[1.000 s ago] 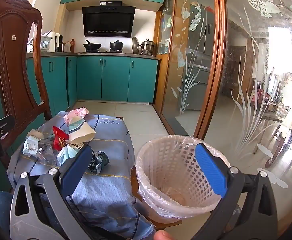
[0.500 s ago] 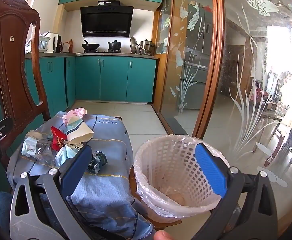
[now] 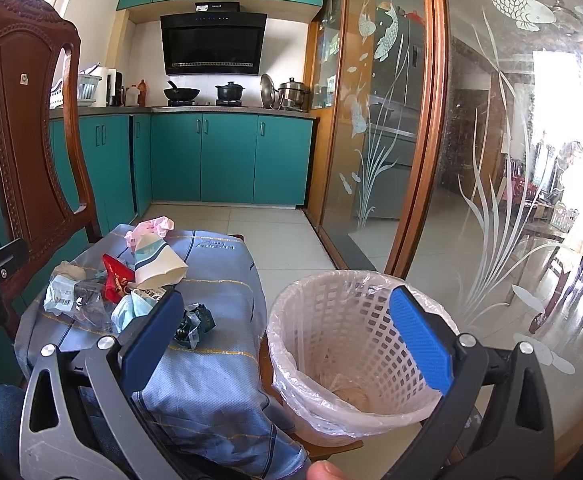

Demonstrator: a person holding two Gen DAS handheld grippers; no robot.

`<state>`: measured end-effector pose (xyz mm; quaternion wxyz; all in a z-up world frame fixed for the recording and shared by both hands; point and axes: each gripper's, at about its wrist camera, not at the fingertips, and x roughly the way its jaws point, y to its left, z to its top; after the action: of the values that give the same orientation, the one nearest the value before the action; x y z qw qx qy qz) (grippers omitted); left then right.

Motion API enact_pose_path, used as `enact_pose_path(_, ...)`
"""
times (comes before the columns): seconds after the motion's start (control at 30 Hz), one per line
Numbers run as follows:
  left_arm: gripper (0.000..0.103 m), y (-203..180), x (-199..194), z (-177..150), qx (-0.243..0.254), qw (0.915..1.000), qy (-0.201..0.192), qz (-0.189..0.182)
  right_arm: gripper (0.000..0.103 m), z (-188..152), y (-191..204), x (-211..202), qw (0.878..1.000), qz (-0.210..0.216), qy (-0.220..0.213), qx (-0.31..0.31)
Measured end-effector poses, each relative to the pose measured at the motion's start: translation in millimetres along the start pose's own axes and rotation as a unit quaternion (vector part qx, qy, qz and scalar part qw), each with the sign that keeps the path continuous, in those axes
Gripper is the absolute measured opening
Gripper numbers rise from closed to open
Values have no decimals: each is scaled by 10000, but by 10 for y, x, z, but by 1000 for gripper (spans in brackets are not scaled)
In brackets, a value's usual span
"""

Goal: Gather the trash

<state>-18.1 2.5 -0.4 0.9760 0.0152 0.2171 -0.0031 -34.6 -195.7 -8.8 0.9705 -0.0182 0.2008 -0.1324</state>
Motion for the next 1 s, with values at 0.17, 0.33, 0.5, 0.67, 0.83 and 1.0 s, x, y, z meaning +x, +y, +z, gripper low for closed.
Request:
enact_pose_path(0.17,101,-71,98,51,43,10000,16,-14,101,10,-10,-2,10000,-18,-26,-12)
enact_pose_path(0.33,101,-75,99,51,44,10000,8,-13,101,29,-13,-16,10000,-36,-63,-8)
enact_pose_path(0.5,101,-56,118,74,41,10000,19,-9,101,27,-11,-20,10000,-44,-78,-10)
enact_pose_path(0.67,101,-29,125,72,4,10000,20,-19,101,28,0,-31,9999,-50,-106,-31)
enact_pose_path(0.83,101,-23,156,72,70,9999,78,-56,101,22,-4,-28,9999,-58,-129,-22)
enact_pose_path(1.0,101,22,158,89,66,10000,32,18,101,28,-21,-18,9999,-55,-127,-6)
